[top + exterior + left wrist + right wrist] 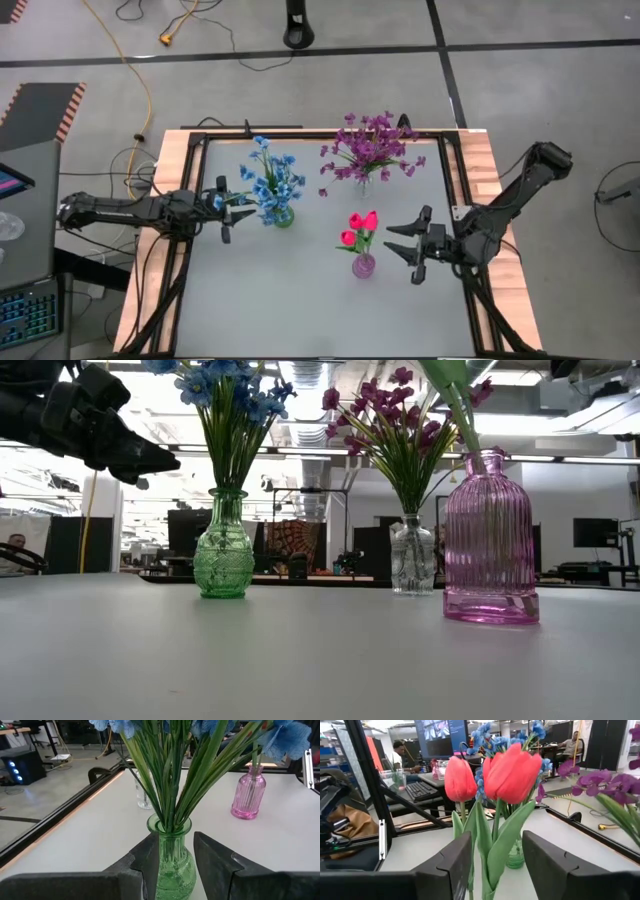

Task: Sort flowers into vase by color
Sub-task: Return to Home Position

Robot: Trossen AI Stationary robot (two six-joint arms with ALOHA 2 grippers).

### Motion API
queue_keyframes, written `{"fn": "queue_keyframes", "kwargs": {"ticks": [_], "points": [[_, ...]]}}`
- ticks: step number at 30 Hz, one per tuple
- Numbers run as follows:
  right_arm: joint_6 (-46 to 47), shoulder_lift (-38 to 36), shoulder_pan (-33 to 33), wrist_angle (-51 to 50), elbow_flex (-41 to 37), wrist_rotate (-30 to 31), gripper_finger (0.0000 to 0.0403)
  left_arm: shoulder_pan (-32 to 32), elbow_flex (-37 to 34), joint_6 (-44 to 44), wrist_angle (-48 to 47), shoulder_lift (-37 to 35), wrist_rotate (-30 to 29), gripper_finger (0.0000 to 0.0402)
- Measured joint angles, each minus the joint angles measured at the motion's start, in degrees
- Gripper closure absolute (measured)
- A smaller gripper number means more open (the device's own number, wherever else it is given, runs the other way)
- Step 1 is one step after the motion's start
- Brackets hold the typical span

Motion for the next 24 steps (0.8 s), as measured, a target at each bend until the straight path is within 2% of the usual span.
{"fn": "queue_keyframes", "kwargs": {"ticks": [6, 13, 20, 24], "points": [[0.0, -5.3, 0.0, -5.4, 0.0, -0.1, 0.0221, 0.0, 3.4, 1.7, -4.4, 0.0, 0.0, 0.0291], [-0.1, -12.2, 0.0, -12.7, 0.0, -0.2, 0.0293, 0.0, 6.3, 2.6, -9.7, 0.0, -1.0, 0.0299], [-0.2, -19.6, 0.0, -23.2, 0.0, -0.2, 0.0384, 0.0, 6.6, 4.8, -11.2, -1.6, -2.2, 0.0349], [0.0, -23.0, -0.3, -28.8, 0.0, -0.3, 0.0380, 0.0, 6.4, 6.7, -12.9, -5.6, -1.8, 0.0382]]}}
